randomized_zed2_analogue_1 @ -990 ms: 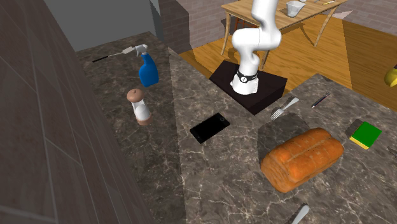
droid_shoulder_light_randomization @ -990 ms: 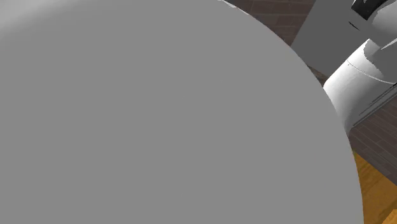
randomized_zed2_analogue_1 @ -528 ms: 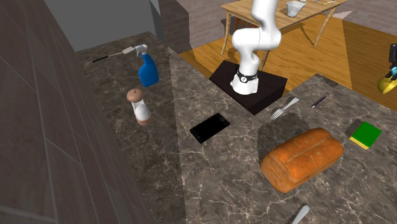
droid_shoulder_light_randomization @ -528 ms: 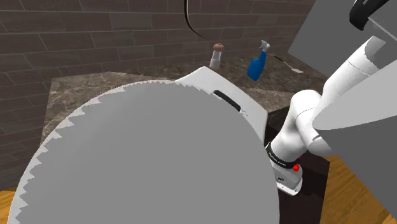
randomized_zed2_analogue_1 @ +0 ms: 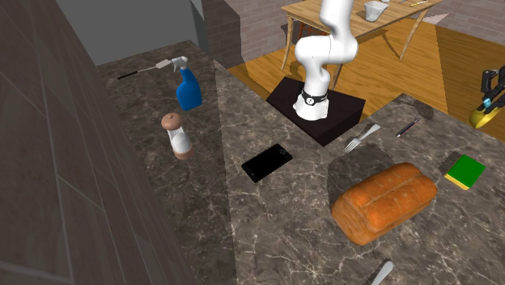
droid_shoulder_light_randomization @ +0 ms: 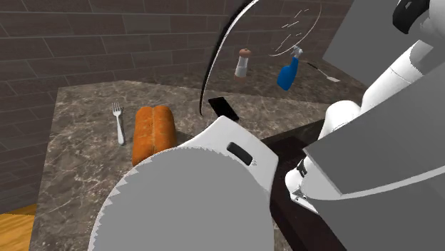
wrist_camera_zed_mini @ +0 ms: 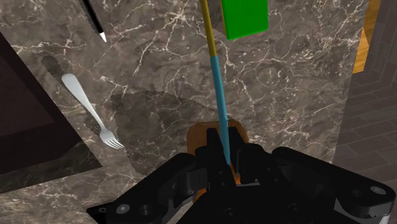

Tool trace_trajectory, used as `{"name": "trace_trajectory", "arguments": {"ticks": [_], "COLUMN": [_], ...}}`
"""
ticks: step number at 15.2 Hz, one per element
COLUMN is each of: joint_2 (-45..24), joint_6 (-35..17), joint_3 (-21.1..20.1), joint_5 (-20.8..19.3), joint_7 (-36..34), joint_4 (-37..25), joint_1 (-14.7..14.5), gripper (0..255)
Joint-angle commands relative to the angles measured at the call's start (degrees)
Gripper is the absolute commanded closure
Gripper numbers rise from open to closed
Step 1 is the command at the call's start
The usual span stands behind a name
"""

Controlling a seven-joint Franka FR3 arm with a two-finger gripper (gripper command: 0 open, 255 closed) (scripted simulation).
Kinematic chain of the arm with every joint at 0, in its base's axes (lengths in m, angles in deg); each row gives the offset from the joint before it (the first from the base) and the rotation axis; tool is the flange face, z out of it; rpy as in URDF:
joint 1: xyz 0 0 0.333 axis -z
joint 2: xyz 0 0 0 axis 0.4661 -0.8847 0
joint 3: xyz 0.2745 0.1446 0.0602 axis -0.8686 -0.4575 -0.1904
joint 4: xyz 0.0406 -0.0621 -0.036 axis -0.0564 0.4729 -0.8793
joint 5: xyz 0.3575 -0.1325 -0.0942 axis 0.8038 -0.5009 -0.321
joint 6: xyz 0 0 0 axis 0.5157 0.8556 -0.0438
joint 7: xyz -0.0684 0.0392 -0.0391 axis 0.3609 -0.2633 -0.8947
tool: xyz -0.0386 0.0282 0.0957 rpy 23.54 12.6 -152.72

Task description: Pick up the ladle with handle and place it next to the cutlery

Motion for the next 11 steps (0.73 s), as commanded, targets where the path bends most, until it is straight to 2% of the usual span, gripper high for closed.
{"name": "trace_trajectory", "arguments": {"ticks": [1,11], "joint_2": [-0.31,-2.45], "joint_6": [-1.58,-8.36], "joint_3": [-0.08,-0.49], "joint_5": [-0.32,-2.50], "joint_7": [-0.60,-3.75], "joint_4": [1.44,7.32], "joint_1": [-0.01,-0.08], "gripper": [255,255]}}
